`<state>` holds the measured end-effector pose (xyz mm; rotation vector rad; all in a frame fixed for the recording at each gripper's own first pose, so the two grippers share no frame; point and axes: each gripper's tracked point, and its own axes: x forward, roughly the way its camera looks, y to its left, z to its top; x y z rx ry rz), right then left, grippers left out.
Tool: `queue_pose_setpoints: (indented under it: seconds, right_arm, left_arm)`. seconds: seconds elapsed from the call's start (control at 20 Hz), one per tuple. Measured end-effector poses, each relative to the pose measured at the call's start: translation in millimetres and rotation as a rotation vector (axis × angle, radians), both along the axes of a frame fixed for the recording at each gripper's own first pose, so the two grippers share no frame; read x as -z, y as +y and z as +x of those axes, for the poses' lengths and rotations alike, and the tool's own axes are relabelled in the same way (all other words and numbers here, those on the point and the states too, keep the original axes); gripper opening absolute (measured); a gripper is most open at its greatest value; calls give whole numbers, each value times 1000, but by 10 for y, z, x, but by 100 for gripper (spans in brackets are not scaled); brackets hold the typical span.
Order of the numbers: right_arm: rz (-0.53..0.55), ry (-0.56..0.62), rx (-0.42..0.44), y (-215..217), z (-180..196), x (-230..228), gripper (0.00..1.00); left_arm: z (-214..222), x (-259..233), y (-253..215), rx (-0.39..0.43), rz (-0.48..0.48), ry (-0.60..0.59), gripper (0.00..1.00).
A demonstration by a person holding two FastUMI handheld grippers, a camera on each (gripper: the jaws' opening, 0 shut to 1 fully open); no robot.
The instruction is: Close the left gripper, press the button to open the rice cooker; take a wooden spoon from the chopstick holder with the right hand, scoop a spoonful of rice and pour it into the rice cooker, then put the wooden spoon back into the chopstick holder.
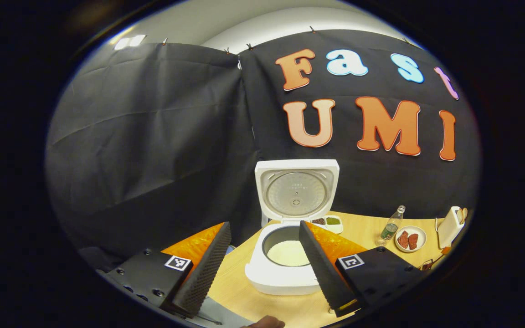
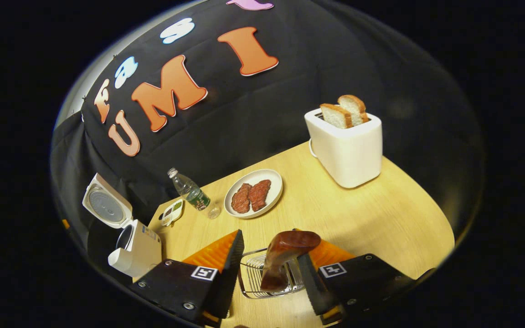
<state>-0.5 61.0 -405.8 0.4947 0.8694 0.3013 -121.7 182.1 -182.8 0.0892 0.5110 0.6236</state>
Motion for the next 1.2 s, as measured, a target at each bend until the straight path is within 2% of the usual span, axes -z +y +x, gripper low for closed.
queue_pose_setpoints:
  seconds: [0.05, 0.1, 0.2, 0.3, 0.5, 0.65, 0.8, 0.95, 1.1, 1.2]
  right_arm:
    - [-14, -11, 21, -78, 2, -67, 71]
    - [-39, -27, 42, -163, 16, -132, 80]
    - [-99, -64, 75, -348, 73, -282, 89]
    - [-166, -99, 105, -502, 88, -467, 93]
    - [-266, -180, 156, -736, 58, -940, 93]
    - [-316, -226, 184, -853, -27, -1289, 93]
    - [-398, -266, 203, -1016, -106, -1558, 93]
    - [-458, -297, 218, -1110, -233, -1837, 94]
    - [-478, -324, 240, -1136, -356, -2051, 93]
    - [-500, -337, 251, -1169, -449, -2136, 93]
  left_arm:
    - [104, -31, 19, 20, -11, -16, 99]
    - [237, -46, 64, 32, -29, -33, 98]
    - [432, -71, 178, 51, -76, -63, 100]
    - [658, -186, 303, 73, -113, -110, 100]
    - [1196, -489, 556, 106, -171, -180, 98]
    - [1581, -560, 815, 111, -187, -154, 97]
    - [2019, -494, 906, 114, -265, -144, 97]
    - [2448, -220, 904, 174, -274, -83, 98]
    - [2793, 184, 893, 153, -364, -16, 100]
    - [2855, 502, 918, 122, -376, 76, 99]
